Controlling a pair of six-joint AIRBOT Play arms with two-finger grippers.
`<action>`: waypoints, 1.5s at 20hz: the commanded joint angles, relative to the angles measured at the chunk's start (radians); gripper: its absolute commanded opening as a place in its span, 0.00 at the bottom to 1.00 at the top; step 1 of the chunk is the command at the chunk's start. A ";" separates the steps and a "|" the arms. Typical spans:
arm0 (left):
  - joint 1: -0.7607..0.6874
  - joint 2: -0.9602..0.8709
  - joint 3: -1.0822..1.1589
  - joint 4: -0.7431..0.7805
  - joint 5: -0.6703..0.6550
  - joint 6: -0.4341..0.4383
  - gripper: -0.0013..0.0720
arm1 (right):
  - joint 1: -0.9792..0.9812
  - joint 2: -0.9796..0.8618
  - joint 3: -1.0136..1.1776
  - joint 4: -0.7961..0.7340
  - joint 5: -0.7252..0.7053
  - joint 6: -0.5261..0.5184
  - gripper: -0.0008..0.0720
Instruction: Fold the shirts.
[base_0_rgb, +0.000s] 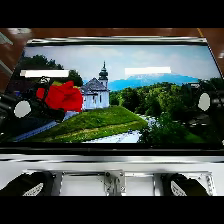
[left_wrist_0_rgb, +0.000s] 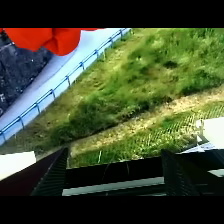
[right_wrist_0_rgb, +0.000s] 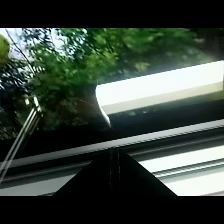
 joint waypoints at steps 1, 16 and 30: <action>0.000 0.001 0.000 0.000 0.000 0.000 0.92 | 0.000 0.001 0.000 0.000 -0.023 0.000 0.14; 0.000 0.000 0.000 0.000 0.000 0.000 0.92 | 0.000 0.001 0.000 0.002 -0.145 0.000 0.13; 0.400 -0.497 0.401 -0.166 0.200 -0.048 1.00 | 0.001 0.001 0.000 0.259 -0.125 0.000 0.14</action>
